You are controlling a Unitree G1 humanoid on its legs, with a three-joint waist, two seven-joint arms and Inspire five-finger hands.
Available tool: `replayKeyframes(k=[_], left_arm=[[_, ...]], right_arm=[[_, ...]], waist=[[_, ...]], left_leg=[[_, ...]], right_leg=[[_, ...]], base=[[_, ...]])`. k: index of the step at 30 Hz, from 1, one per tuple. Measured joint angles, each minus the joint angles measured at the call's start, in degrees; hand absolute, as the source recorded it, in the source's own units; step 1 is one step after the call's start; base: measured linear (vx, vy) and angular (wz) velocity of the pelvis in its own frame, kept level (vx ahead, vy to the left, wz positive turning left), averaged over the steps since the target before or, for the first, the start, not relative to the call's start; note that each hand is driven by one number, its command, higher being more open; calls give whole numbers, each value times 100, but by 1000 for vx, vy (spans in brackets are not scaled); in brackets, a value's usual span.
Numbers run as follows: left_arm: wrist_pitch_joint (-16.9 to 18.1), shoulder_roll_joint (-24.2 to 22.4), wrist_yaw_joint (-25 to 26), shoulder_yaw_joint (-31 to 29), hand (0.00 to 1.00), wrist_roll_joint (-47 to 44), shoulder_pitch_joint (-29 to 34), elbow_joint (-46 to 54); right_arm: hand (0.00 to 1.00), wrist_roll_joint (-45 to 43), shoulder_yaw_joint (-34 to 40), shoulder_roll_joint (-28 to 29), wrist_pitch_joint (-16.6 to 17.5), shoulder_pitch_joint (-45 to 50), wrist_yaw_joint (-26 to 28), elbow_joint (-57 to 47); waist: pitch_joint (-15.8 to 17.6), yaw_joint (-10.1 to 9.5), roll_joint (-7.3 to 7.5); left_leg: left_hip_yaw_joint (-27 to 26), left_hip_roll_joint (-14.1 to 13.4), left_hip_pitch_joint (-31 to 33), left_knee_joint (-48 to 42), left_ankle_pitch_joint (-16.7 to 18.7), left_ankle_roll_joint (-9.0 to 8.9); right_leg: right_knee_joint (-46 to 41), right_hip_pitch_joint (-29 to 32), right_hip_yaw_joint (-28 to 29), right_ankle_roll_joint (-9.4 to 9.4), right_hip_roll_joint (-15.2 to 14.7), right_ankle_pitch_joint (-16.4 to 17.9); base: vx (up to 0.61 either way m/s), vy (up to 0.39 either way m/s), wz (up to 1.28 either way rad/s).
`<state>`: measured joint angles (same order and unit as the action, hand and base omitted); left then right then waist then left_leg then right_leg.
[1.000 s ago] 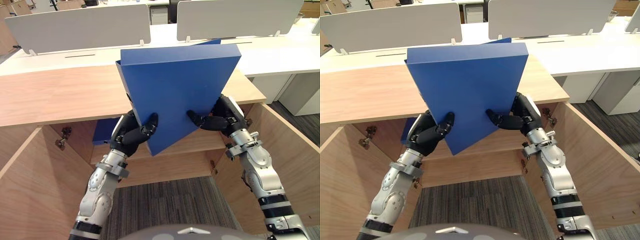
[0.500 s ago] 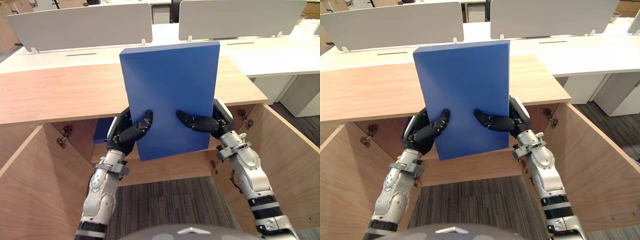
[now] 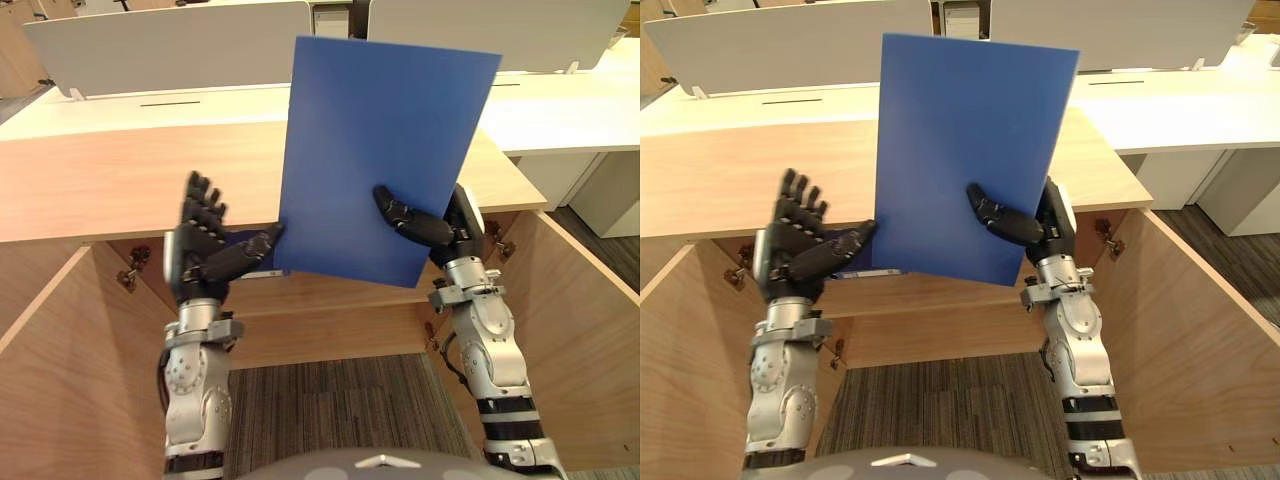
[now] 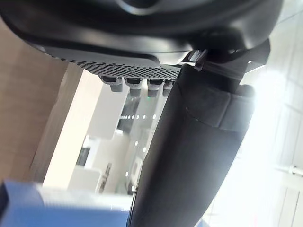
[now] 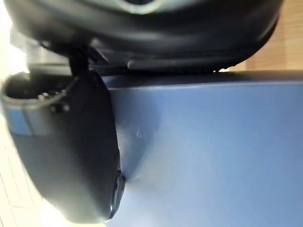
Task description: Walk over to the cabinet, pick up the folder, carry it to the office cabinet, place the folder inside the office cabinet, then close the office cabinet door
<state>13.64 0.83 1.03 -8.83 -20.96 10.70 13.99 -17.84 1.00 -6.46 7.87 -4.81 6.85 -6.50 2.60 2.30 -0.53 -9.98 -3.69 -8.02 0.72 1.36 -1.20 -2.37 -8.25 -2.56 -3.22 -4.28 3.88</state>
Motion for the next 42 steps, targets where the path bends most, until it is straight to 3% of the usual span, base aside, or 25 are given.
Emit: replayKeyframes(k=[4,10,21,29,34,42], left_arm=[[50,-219,424,-539,100,159,312,-2],[41,-388,755,-877,100,614,708,-399],[-550,-439,859,-1051,100,1556,992,-3214],[-718,-248,847,-925,100,2187,1027,-5247],[-751,169,842,-489,100,2476,1003,-5996],[-750,469,837,-273,100,2719,550,-6783]], right_arm=[[0,86,120,96,21,166,-122,-224],[0,533,241,181,29,366,-232,-411],[0,944,-23,34,30,713,-372,-561],[0,1381,-1196,-566,38,808,-257,-556],[0,1629,-1827,-965,182,800,-197,-278],[0,2035,-2968,-1645,189,566,9,577]], waist=[[-1,-37,1],[-9,-90,-2],[-35,-112,28],[-74,-181,63],[-82,-200,74],[12,-211,31]], left_leg=[[83,8,0,2,-5,-7],[181,13,4,161,-119,-38],[224,6,26,234,-148,-52],[167,-20,36,218,-142,-60],[169,-21,47,214,-146,-66],[109,-20,143,220,-158,-77]], right_leg=[[26,-48,-64,-4,-8,5],[91,-52,-168,-13,-1,14],[180,-42,-210,-14,16,14],[185,-6,-149,-12,37,13],[169,12,-148,-12,42,12],[149,162,-75,-14,48,-9]], base=[[-11,-4,9],[-19,-16,10],[-4,-4,2],[-12,0,-3],[0,0,0],[-5,6,-4]])
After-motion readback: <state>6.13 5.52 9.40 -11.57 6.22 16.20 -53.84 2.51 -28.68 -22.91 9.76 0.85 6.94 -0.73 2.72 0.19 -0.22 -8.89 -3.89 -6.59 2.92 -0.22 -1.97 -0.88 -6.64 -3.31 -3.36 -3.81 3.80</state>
